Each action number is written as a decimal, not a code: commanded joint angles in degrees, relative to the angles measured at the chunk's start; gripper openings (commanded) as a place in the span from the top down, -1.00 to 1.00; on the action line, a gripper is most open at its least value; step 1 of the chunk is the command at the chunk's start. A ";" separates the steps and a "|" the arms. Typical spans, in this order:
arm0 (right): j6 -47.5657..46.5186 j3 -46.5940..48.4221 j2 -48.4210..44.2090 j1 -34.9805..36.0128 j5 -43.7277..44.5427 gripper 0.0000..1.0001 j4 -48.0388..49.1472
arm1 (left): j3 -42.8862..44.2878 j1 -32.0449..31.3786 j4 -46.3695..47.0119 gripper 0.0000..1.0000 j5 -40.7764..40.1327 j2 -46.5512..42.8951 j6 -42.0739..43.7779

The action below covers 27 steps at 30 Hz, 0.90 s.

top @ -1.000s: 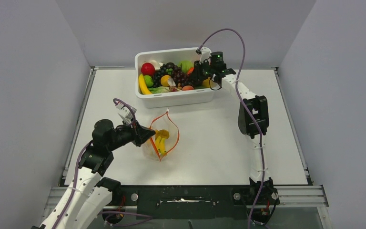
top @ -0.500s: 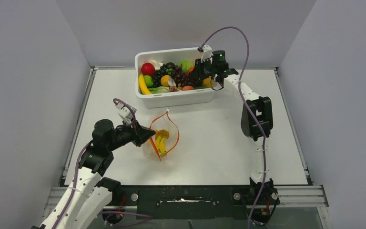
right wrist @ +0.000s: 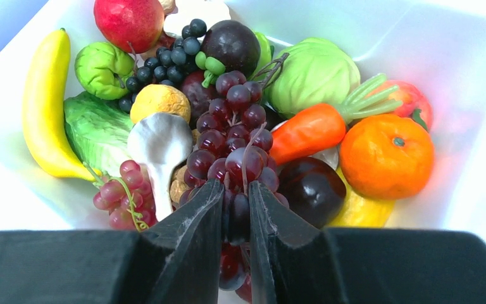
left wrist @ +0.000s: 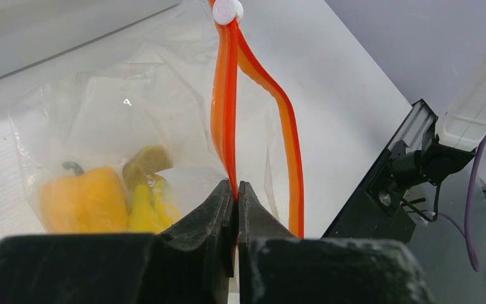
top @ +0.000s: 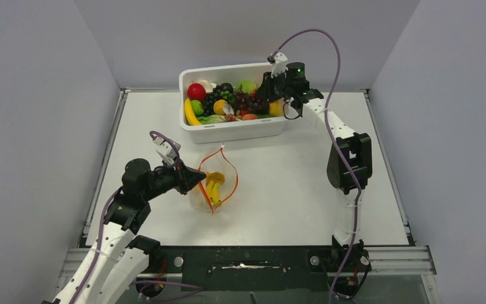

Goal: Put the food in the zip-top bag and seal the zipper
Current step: Pick up the fake fruit from the bin.

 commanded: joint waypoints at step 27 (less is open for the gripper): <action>5.85 -5.20 -26.82 1.55 10.69 1.00 -13.41 | 1.57 -0.09 2.47 1.00 -3.69 -0.25 -2.04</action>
